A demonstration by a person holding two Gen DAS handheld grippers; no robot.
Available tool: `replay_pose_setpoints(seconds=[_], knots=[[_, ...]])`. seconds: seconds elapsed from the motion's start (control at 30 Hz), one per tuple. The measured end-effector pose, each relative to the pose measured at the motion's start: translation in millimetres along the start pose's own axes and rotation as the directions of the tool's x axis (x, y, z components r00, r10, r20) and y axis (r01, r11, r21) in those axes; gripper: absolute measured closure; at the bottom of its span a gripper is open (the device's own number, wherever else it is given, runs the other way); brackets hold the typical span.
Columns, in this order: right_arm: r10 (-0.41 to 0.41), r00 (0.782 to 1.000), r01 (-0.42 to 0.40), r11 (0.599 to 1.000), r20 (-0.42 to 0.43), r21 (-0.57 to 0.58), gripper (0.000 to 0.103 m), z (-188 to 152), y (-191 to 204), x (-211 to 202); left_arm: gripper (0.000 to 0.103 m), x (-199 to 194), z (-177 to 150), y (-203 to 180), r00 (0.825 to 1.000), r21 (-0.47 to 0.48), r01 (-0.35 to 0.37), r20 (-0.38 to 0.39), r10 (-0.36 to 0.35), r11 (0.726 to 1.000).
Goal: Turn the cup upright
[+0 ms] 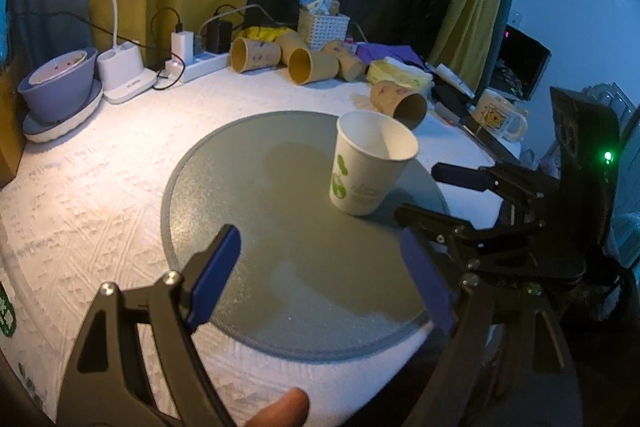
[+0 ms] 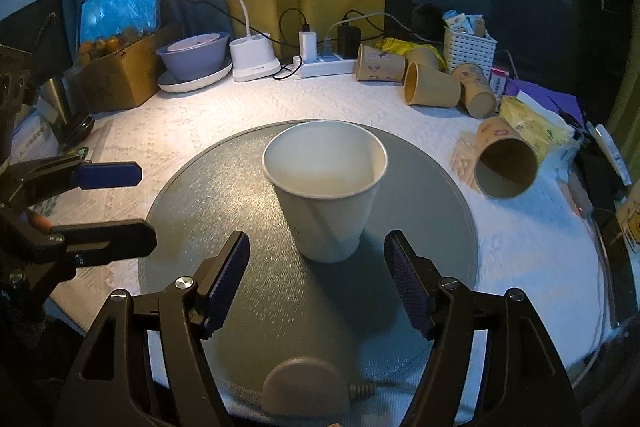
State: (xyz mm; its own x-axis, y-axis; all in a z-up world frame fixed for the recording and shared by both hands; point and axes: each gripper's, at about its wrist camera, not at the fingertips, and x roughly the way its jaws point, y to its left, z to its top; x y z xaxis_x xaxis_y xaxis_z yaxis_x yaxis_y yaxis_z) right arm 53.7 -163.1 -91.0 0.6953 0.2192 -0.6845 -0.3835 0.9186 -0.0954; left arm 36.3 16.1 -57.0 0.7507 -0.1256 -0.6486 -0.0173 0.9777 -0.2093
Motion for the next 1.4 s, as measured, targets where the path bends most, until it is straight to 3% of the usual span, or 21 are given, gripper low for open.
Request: replay_pose_setpoints(seconds=[0.27,0.43,0.83,1.33,1.4], knots=[[-0.035,0.998,0.034,0.999,0.043,0.011,0.03,-11,8,-34,0.02,-24,-5,-17,0.998,0.035,-0.003,0.066,0.001,0.999],[-0.052,0.995,0.051,0.999,0.08,0.01,0.03,-13,15,-57,0.02,-47,-6,-31,0.988,0.076,-0.046,0.147,0.034,0.996],[-0.057,0.979,0.062,0.998,0.194,-0.018,0.03,0,36,-112,0.02,-108,-2,-47,0.938,0.082,-0.068,0.345,0.036,0.994],[-0.084,0.949,0.084,0.996,0.304,0.012,0.03,7,43,-167,0.02,-149,0,-63,0.889,0.124,-0.095,0.457,0.028,0.988],[-0.093,0.943,0.095,0.995,0.319,0.008,0.03,8,46,-174,0.014,-155,0,-66,0.881,0.129,-0.098,0.472,0.026,0.987]])
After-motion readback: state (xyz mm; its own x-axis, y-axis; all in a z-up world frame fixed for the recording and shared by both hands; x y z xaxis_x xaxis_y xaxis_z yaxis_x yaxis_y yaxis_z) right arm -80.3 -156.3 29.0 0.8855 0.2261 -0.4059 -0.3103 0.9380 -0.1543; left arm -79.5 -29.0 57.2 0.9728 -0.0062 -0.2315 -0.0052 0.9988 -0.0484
